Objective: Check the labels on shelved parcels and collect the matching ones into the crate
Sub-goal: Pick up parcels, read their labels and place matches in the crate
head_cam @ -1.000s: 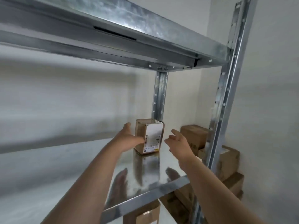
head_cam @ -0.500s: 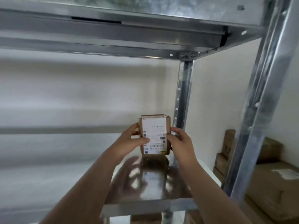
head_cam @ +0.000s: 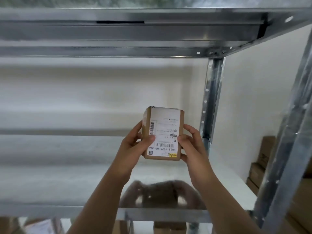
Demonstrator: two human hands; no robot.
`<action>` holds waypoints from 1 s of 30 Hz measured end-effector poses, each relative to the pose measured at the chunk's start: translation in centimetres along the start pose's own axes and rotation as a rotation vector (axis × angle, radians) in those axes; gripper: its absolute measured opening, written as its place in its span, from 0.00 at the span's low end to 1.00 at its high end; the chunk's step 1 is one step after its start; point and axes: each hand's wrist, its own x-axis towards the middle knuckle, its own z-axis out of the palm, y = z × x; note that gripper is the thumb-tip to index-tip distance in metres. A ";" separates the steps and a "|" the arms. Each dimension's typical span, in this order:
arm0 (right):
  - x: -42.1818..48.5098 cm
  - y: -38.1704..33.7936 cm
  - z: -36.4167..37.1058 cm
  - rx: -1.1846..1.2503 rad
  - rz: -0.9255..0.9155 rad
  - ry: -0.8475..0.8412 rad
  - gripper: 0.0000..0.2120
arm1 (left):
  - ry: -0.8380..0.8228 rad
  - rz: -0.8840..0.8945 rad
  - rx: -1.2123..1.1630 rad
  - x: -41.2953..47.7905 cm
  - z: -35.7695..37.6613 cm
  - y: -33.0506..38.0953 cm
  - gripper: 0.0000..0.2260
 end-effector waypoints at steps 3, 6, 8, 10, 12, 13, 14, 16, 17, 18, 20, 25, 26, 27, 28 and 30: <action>0.2 0.0 0.1 -0.007 -0.006 0.025 0.15 | 0.019 -0.008 -0.048 0.1 0.1 -0.3 0.25; 0.4 0.3 0.0 -0.024 -0.007 0.029 0.14 | 0.021 -0.017 -0.081 0.4 0.1 -0.6 0.26; 0.4 0.4 -0.1 -0.052 -0.016 0.016 0.14 | 0.005 -0.017 -0.087 0.5 0.1 -0.8 0.22; 0.4 0.4 -0.2 -0.076 -0.030 0.003 0.15 | -0.011 -0.018 -0.088 0.5 0.0 -0.8 0.16; 0.1 0.2 -0.2 -0.082 -0.050 -0.008 0.23 | -0.007 -0.042 -0.094 0.5 0.0 -0.8 0.14; 0.0 0.2 -0.2 -0.089 -0.059 -0.009 0.26 | 0.006 -0.061 -0.102 0.5 -0.1 -0.9 0.14; 0.0 0.4 -0.2 -0.099 -0.068 -0.008 0.28 | 0.022 -0.081 -0.105 0.5 -0.1 -1.1 0.15; -0.2 0.4 -0.1 -0.134 -0.081 -0.018 0.28 | 0.049 -0.092 -0.080 0.7 -0.2 -1.5 0.15; -0.3 0.4 -0.1 -0.162 -0.088 -0.026 0.28 | 0.065 -0.089 -0.064 0.6 -0.1 -1.6 0.14; -0.4 0.4 -0.1 -0.191 -0.098 -0.027 0.27 | 0.082 -0.081 -0.054 0.6 0.0 -1.6 0.13; -0.6 0.5 0.1 -0.222 -0.093 -0.025 0.27 | 0.084 -0.061 -0.035 0.5 0.1 -1.5 0.10; -0.9 0.4 0.1 -0.230 -0.075 -0.101 0.26 | -0.100 -0.053 -0.076 -0.3 0.1 -0.7 0.21; -1.0 0.4 0.1 -0.222 -0.074 -0.149 0.27 | -0.155 -0.041 -0.099 -0.5 0.1 -0.7 0.25; -1.1 0.3 0.1 -0.214 -0.074 -0.204 0.28 | -0.201 -0.012 -0.095 -0.8 0.1 -0.6 0.26; -1.2 0.3 0.1 -0.205 -0.068 -0.252 0.29 | -0.231 0.024 -0.087 -1.1 0.2 -0.4 0.26; -1.3 0.1 0.2 -0.187 -0.061 -0.295 0.31 | -0.239 0.074 -0.091 -1.3 0.3 -0.3 0.26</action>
